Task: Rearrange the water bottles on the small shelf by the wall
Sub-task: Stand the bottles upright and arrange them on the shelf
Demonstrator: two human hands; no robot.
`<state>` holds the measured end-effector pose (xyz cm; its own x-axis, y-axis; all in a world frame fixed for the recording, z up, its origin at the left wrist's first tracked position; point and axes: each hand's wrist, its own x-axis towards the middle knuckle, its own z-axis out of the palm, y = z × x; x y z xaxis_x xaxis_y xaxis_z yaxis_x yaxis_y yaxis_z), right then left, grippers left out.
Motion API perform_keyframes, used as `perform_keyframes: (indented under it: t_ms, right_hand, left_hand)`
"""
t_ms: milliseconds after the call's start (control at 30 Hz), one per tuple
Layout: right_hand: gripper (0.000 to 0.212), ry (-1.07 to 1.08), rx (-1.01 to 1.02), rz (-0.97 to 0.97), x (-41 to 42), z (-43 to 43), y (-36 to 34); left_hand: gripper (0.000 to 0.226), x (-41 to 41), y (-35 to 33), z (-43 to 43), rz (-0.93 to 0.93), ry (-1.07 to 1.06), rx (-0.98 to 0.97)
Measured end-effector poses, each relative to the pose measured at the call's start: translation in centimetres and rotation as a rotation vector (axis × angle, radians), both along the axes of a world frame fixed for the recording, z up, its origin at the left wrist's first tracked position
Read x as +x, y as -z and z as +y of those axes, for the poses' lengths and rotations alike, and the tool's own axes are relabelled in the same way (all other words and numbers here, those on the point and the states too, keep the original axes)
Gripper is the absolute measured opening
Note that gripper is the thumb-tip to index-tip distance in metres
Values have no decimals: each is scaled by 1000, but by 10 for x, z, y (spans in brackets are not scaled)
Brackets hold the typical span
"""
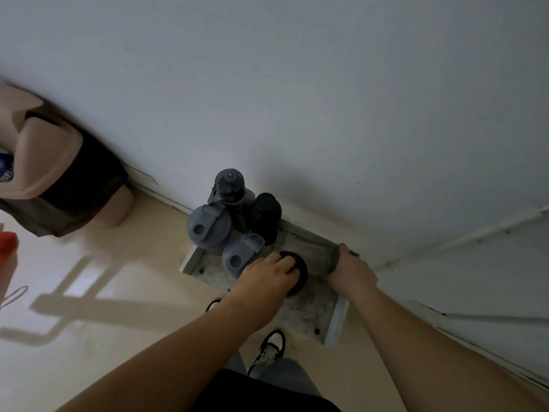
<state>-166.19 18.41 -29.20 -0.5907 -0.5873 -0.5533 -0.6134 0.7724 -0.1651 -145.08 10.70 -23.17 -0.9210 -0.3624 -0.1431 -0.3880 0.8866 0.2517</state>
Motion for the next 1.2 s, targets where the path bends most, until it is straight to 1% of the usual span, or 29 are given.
perform_keyframes:
  t_ms: [100, 167, 233, 300, 400, 500, 567, 700, 767, 867, 1000, 1100, 1200]
  right_hand:
    - [92, -186, 79, 180, 1, 1, 3]
    - [89, -268, 95, 271, 3, 5, 7]
    - [81, -286, 55, 292, 2, 11, 9]
    - [80, -305, -1, 295, -1, 15, 13]
    - [87, -309, -47, 238, -6, 19, 13]
    - [88, -299, -67, 190, -7, 21, 12]
    - [91, -265, -97, 143, -8, 23, 9]
    - [101, -141, -182, -16, -8, 26, -6]
    - [100, -90, -217, -78, -6, 26, -14]
    - [89, -14, -327, -165, -2, 19, -22]
    - [90, 53, -422, -209, -1, 9, -30]
    - [92, 27, -496, -206, -1, 0, -38]
    - [94, -47, -568, -183, 2, -13, -44]
  left_hand:
    - [54, -1, 0, 5, 29, 37, -25]
    - [58, -1, 1, 11, 24, 46, -30]
    - [58, -3, 4, 16, 28, 43, -41]
    - [55, -4, 7, 15, 41, 49, -52]
    - [45, -5, 8, 10, 61, 58, -32]
    - [43, -6, 8, 8, 39, 54, -39]
    - [41, -7, 7, 8, 23, 44, -35]
    - [45, -8, 6, 5, -2, 36, -70]
    - [46, -6, 7, 6, -14, 31, -96]
    - [55, -3, 6, 8, -36, 19, -111]
    - [66, -5, 3, 5, -115, 43, -147]
    - [65, -4, 7, 5, -88, 37, -148]
    - [61, 0, 12, 4, -65, 32, -170]
